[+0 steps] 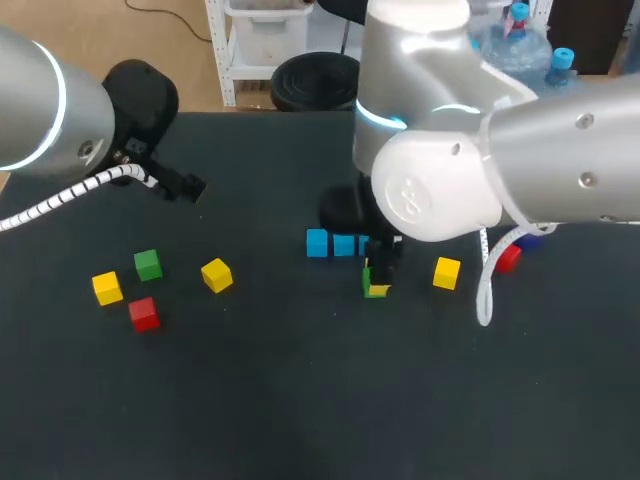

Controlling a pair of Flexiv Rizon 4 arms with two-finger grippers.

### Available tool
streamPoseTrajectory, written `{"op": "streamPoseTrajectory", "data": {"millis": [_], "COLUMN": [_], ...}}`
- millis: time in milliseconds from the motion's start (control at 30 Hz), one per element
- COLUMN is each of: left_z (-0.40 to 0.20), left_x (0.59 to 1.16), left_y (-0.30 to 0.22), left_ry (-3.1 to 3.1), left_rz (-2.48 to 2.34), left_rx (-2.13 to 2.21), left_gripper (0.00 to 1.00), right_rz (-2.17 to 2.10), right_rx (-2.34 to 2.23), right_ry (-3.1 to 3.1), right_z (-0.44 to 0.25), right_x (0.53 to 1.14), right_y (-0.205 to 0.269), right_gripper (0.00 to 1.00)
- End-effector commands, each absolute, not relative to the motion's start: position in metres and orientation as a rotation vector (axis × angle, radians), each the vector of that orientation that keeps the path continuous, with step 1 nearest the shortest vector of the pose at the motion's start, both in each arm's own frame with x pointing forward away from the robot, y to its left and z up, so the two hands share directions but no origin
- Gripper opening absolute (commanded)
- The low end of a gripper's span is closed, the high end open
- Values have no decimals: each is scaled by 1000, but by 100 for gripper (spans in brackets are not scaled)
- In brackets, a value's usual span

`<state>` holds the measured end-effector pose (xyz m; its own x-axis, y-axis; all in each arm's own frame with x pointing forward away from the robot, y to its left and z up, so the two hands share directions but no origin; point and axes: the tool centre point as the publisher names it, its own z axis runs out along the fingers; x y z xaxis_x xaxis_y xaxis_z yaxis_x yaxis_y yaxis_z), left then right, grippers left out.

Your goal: Place the blue cubes, place green cubes on the blue cubes, place the yellow cubes on the green cubes, then place the red cubes on the yellow cubes, and place purple cube on the red cubes.

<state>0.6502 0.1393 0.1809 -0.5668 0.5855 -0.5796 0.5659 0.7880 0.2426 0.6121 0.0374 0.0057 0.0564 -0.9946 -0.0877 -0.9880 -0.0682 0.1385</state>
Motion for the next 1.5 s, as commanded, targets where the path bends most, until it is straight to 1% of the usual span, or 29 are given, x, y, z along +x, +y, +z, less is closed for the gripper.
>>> {"op": "streamPoseTrajectory", "data": {"millis": [33,333,933,1500], "left_z": [181,181,181,181], "left_x": [651,651,651,651], "left_y": [140,140,140,140], "left_ry": [2312,2312,2312,2312], "left_rz": [35,35,35,35], "left_rx": [853,853,853,853], "left_gripper": [100,100,100,100], "right_rz": [-228,-193,-124,-147], "right_rx": [2270,2290,2300,2300], "right_ry": [-2109,-2111,-2137,-2164], "right_z": [20,41,34,38], "right_x": [606,618,656,672], "right_y": [37,32,39,41], "right_gripper": [0,0,0,0]}}
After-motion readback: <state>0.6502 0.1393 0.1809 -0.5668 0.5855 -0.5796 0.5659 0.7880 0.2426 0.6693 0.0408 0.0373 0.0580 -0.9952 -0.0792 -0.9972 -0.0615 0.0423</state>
